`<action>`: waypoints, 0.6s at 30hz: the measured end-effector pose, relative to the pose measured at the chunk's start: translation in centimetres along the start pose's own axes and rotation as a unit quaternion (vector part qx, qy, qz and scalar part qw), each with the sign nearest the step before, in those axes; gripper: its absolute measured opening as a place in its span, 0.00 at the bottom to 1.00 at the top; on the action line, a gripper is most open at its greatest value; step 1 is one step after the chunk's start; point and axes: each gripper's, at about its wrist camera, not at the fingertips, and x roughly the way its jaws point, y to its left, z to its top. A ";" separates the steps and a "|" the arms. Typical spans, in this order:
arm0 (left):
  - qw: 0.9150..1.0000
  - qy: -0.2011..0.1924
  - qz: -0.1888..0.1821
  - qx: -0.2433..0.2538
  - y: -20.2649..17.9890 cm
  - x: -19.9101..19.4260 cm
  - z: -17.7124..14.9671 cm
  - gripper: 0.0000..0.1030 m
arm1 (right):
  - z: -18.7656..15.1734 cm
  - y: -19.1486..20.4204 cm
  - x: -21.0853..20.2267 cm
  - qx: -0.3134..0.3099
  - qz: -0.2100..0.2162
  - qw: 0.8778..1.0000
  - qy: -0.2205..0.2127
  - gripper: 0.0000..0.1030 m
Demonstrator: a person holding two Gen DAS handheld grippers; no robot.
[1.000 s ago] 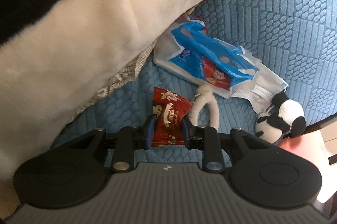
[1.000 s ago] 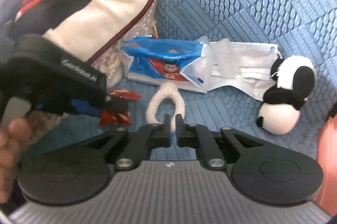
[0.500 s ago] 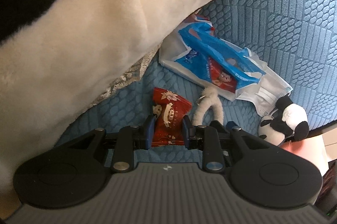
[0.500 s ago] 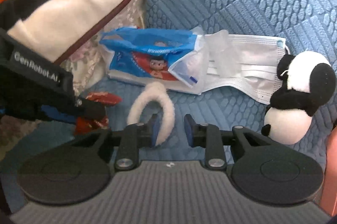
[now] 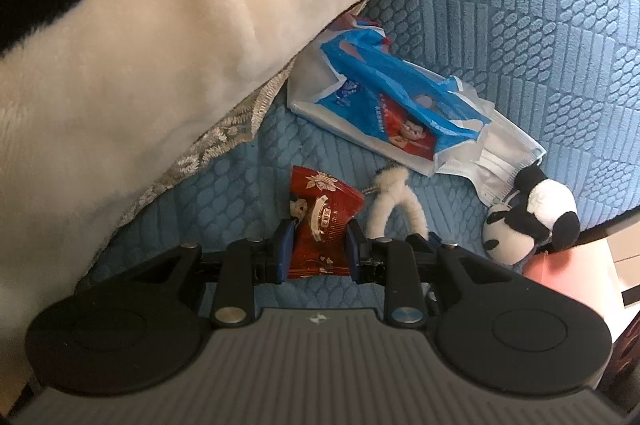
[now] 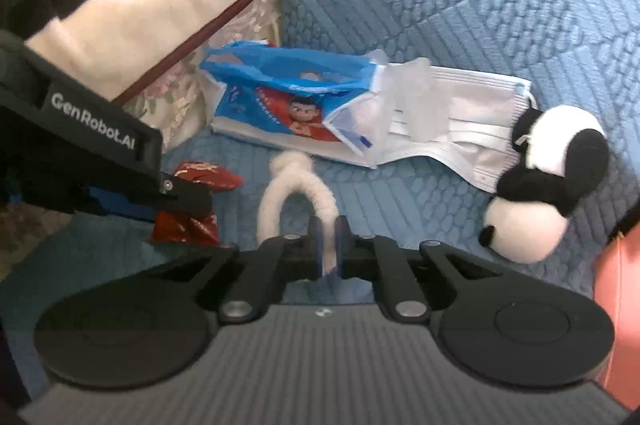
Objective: Organize soft objects
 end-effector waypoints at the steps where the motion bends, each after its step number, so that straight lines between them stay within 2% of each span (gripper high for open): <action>1: 1.000 0.001 -0.001 0.002 -0.1 -0.1 0.0 0.31 | 0.0 -0.3 -0.3 0.006 -0.002 1.000 -0.001 0.09; 9: 0.998 0.024 -0.018 0.050 -1.3 -0.2 -1.1 0.31 | -1.1 -1.3 -3.1 0.033 -0.022 0.999 0.000 0.09; 18: 0.995 0.024 -0.021 0.090 -1.9 -1.4 -2.8 0.31 | -2.8 -1.6 -7.2 0.059 -0.042 0.997 -0.009 0.09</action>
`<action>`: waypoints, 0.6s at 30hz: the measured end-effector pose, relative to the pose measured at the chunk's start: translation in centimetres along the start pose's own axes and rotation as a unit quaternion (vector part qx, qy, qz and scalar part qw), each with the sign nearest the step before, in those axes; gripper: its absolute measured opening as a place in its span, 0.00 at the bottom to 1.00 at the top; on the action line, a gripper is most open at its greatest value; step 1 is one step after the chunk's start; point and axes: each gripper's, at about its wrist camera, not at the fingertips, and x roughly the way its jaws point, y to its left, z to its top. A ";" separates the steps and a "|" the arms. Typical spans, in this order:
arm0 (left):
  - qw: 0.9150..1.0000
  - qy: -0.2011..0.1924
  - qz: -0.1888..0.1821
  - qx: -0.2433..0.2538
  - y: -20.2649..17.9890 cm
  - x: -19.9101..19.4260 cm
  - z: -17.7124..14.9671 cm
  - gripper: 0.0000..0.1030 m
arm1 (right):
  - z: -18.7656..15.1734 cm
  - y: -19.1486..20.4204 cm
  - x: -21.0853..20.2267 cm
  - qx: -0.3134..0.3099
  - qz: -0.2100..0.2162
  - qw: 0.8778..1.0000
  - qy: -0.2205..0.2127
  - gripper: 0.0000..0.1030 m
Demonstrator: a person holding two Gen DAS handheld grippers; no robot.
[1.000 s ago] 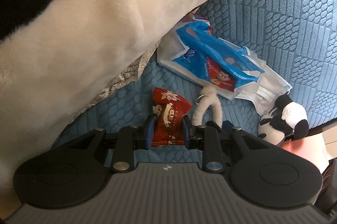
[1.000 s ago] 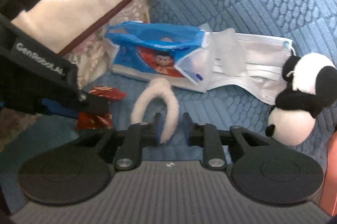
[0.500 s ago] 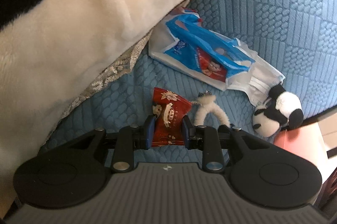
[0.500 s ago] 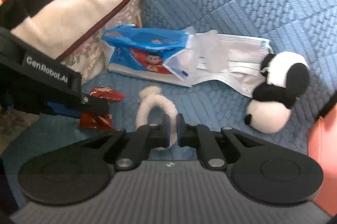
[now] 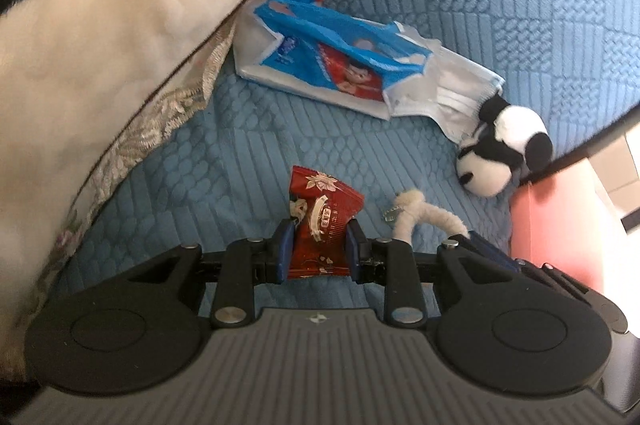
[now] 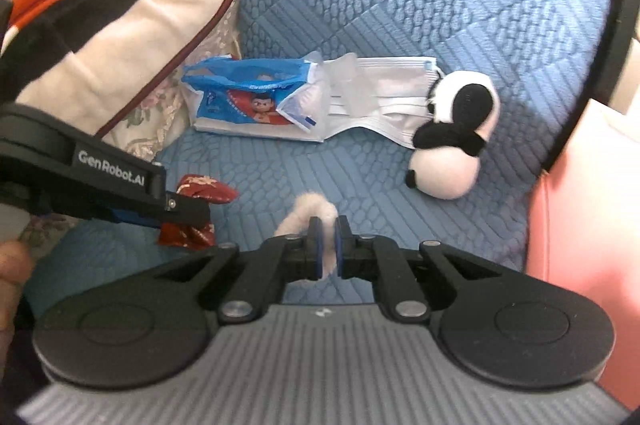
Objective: Organize soft objects
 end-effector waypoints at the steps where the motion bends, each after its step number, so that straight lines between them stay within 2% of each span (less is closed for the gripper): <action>1: 1.000 0.000 -0.001 0.003 -0.1 -0.2 -0.3 0.31 | -0.2 0.0 -0.5 0.000 -0.009 1.000 -0.002 0.09; 8: 1.000 0.000 0.000 0.024 -0.5 -1.2 -2.2 0.31 | -2.0 0.3 -3.1 0.000 -0.028 1.000 -0.006 0.09; 18: 0.999 0.000 0.010 0.047 -1.0 -1.9 -4.6 0.31 | -3.9 0.7 -4.6 0.015 -0.040 0.999 -0.001 0.09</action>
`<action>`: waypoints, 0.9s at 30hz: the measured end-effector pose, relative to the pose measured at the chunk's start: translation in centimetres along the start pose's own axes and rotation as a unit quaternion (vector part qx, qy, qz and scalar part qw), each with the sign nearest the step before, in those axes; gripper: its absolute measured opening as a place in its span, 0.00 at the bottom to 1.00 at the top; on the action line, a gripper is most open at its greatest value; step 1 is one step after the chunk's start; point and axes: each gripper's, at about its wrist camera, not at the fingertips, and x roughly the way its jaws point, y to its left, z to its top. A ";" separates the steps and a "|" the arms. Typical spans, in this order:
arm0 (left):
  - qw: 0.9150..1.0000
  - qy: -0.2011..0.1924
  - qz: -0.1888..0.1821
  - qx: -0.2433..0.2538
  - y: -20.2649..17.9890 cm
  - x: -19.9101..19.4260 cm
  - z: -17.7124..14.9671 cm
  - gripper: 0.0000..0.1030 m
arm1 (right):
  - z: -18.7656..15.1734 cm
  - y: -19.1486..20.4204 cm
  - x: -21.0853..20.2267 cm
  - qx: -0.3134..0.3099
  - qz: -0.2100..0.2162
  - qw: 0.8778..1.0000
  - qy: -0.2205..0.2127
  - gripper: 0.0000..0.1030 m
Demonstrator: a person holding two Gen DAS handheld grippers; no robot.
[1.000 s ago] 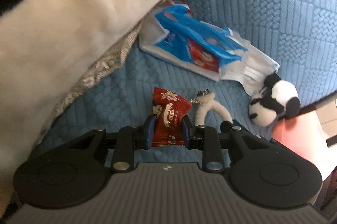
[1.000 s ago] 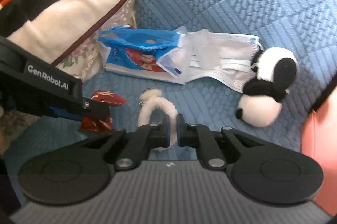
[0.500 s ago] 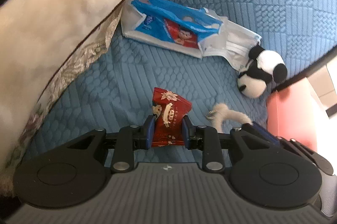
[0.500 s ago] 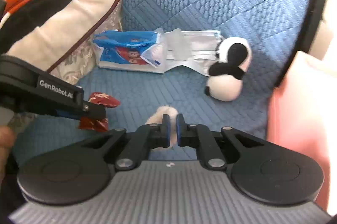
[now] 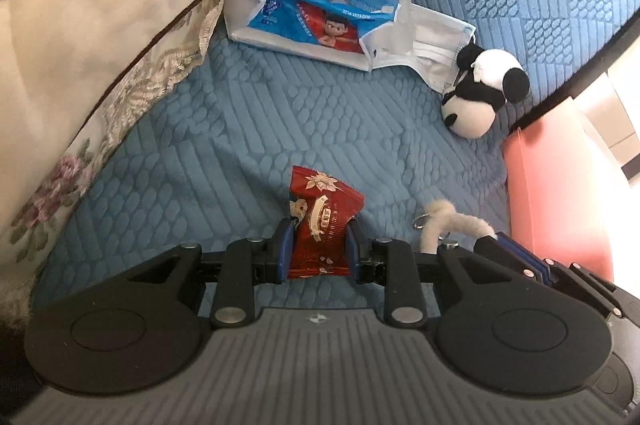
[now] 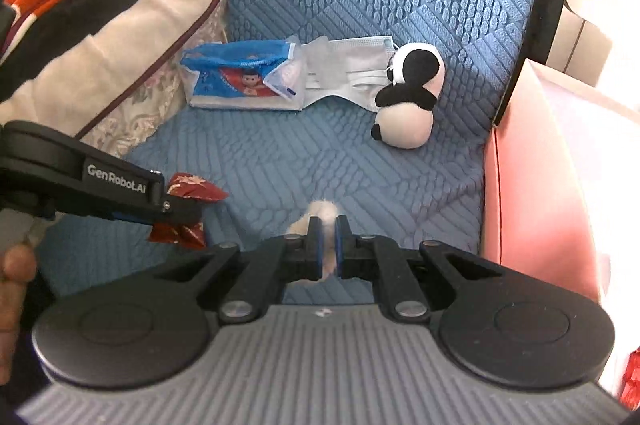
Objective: Organize soft objects
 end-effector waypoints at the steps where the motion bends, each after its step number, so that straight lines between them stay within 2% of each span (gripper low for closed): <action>1: 1.000 0.000 0.001 0.004 -0.1 0.0 -0.1 0.31 | -0.1 0.0 -0.1 0.000 0.000 1.000 0.000 0.09; 12: 1.000 0.002 -0.002 0.024 -1.1 -0.6 -1.5 0.31 | -1.7 -0.2 -2.1 0.015 -0.001 1.000 0.002 0.09; 16: 1.000 -0.003 0.002 0.027 -1.4 -0.9 -1.0 0.31 | -1.4 -0.6 -2.7 0.016 -0.008 1.000 -0.004 0.09; 27: 0.999 -0.018 -0.020 0.028 -2.9 -4.2 -0.2 0.31 | -0.3 -2.5 -5.8 0.037 -0.002 0.999 -0.023 0.09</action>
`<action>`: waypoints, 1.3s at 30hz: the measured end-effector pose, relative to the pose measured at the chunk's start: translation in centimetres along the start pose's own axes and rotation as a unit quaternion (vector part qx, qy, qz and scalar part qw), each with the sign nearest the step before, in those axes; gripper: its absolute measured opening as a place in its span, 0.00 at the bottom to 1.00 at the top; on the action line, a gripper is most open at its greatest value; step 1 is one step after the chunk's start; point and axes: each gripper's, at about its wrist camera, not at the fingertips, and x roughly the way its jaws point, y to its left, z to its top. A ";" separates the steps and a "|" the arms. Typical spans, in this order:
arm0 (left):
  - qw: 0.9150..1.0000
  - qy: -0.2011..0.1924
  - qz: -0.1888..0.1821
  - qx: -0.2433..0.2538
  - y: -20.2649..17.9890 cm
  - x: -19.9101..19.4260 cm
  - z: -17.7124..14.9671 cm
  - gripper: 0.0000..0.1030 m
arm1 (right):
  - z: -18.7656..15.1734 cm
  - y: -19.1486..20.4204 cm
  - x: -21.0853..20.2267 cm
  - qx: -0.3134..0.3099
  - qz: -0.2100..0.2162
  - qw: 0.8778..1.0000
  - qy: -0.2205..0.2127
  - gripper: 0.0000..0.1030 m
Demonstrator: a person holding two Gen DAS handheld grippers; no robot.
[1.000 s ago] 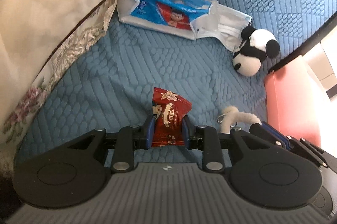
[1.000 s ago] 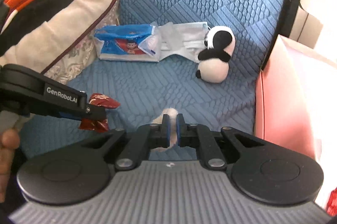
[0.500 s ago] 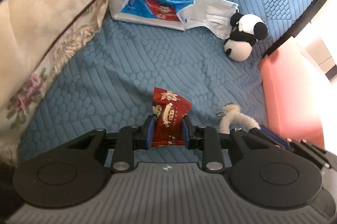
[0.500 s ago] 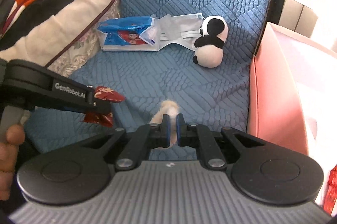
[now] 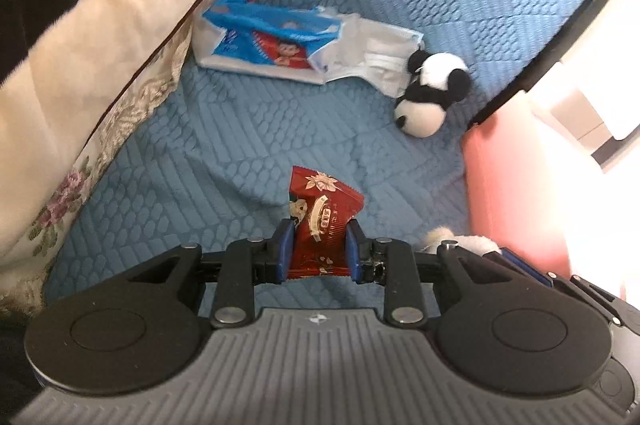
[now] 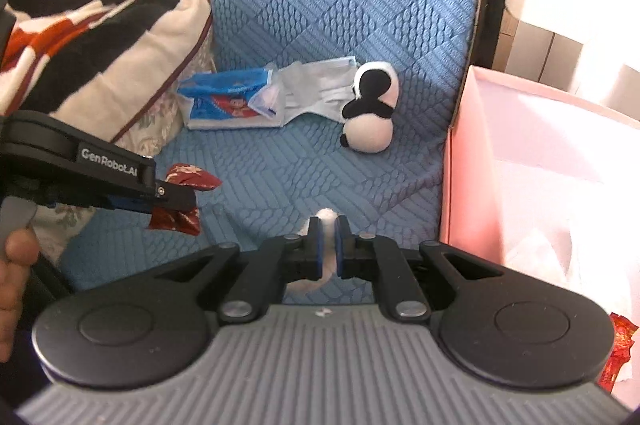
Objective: Organize soft objects
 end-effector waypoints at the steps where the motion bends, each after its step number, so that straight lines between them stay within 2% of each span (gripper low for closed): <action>1: 1.000 -0.002 -0.001 0.003 -0.4 -0.3 0.0 0.31 | 0.1 -0.2 -0.3 0.001 0.000 1.000 -0.002 0.09; 7: 1.000 -0.015 -0.005 0.025 -2.7 -2.2 -0.1 0.31 | 0.7 -1.1 -2.3 0.004 0.005 1.000 -0.018 0.09; 23: 0.998 -0.033 -0.040 0.045 -9.6 -5.7 0.3 0.31 | 3.2 -5.8 -8.5 0.016 -0.005 0.999 -0.049 0.09; 30: 0.996 -0.034 -0.053 0.066 -13.7 -6.9 0.4 0.31 | 4.6 -7.7 -11.1 0.029 -0.008 0.997 -0.070 0.09; 39: 0.992 -0.039 -0.080 0.094 -19.5 -7.6 1.3 0.31 | 6.0 -11.3 -13.3 0.039 -0.033 0.995 -0.084 0.09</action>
